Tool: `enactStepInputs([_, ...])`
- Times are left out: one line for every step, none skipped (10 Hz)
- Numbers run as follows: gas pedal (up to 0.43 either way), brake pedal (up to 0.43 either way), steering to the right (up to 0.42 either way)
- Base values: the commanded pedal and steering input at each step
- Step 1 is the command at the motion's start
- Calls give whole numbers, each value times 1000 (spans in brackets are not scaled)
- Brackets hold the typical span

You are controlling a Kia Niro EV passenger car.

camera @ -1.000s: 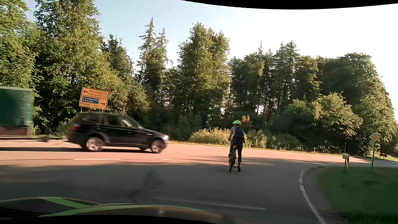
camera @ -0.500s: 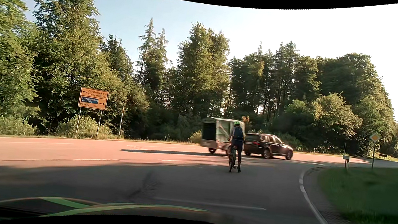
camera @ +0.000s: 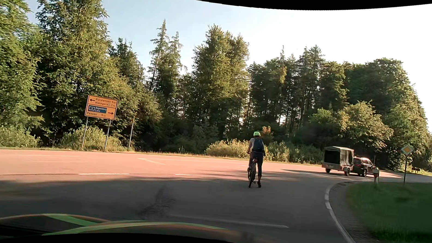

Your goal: Follow the waypoints while adhering to traffic rules and regulations

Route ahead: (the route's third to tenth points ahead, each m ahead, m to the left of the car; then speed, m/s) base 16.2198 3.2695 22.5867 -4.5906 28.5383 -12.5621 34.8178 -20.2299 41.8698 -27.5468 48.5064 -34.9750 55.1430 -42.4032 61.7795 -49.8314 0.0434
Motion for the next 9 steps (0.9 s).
enactStepInputs([0,238,78])
enactStepInputs([0,244,78])
enactStepInputs([0,244,78])
enactStepInputs([0,250,78])
enactStepInputs([0,250,78])
enactStepInputs([0,250,78])
enactStepInputs([0,250,78])
enactStepInputs([0,256,78])
enactStepInputs([0,256,78])
